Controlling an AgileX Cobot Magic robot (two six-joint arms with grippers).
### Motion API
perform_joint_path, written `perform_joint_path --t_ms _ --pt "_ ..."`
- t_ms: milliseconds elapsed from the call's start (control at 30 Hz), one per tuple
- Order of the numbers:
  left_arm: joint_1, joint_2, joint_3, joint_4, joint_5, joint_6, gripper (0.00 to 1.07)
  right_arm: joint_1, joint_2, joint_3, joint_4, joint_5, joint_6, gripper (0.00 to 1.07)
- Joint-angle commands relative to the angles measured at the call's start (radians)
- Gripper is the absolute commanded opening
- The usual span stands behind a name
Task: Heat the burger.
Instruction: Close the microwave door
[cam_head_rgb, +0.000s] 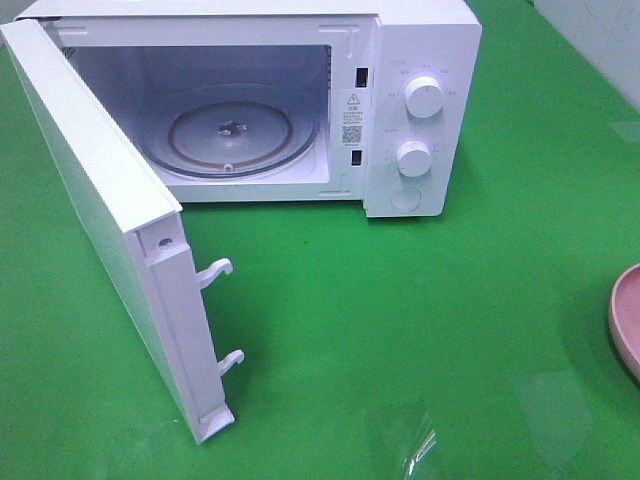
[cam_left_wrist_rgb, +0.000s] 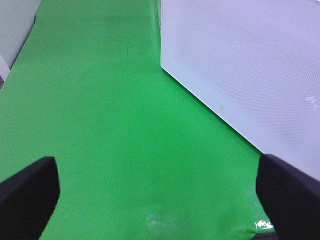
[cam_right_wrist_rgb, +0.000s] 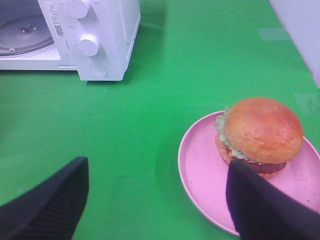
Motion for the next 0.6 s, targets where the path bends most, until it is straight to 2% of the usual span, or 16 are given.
perform_joint_path --t_ms 33,600 --pt "0.0 -0.015 -0.001 0.003 -0.017 0.004 1.01 -0.007 -0.025 0.002 0.005 -0.011 -0.011 0.73" --pt "0.0 -0.015 -0.001 0.003 -0.017 0.002 1.01 -0.007 -0.025 0.002 0.005 -0.011 -0.011 0.73"
